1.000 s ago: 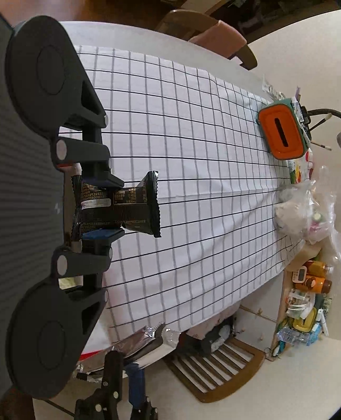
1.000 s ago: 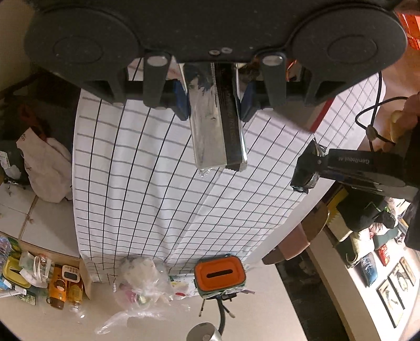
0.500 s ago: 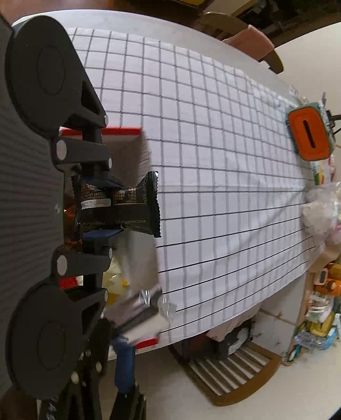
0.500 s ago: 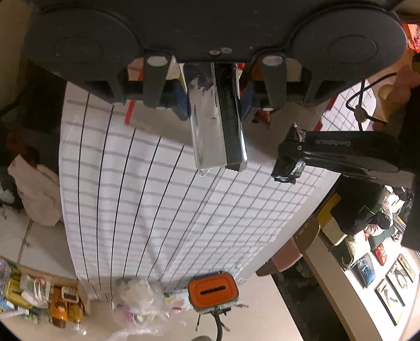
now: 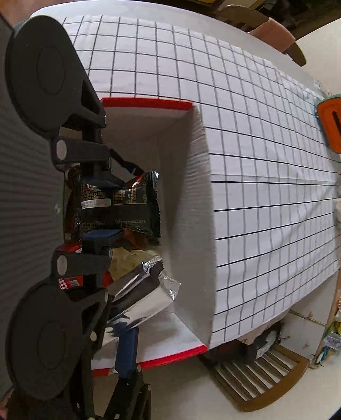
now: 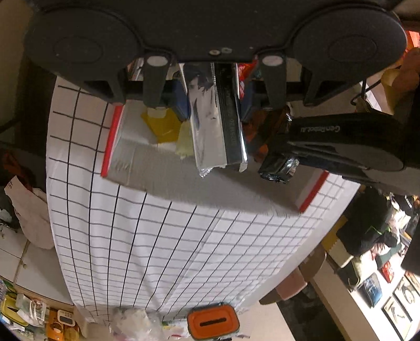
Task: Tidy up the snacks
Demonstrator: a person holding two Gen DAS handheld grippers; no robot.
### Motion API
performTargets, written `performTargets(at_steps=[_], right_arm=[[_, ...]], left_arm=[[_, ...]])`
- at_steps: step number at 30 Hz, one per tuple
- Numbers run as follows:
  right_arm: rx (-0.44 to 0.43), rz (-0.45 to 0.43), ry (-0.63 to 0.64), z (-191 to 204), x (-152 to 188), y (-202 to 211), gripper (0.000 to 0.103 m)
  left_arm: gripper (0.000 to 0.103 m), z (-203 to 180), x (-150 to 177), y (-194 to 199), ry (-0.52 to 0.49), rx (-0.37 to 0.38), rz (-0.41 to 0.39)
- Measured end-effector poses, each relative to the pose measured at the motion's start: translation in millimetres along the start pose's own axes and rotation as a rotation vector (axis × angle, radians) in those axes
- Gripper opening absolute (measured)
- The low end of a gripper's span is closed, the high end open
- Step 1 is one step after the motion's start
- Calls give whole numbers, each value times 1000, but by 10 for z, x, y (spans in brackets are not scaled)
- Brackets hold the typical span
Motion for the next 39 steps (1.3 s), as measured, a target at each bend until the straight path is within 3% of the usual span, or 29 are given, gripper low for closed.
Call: performTargets(at_steps=[23, 30, 39], right_arm=[[12, 31, -29, -90, 163, -83, 43], [8, 1, -54, -102, 145, 11, 49], [19, -70, -108, -26, 94, 231, 62]], left_arm=[[34, -95, 116, -164, -67, -61, 74], [41, -70, 141, -101, -68, -25, 77], [60, 9, 137, 177, -65, 20, -3]])
Point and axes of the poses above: each gripper's, at about its wrist camera, not at the fingertips, and y roughly against the way its jaws point, z to its left, x to its underside, the point moved 7 cm from there along -y, roughly the way its jaws point, and after that the axes turned 7 degrees about -z, right-handed, at the moved point
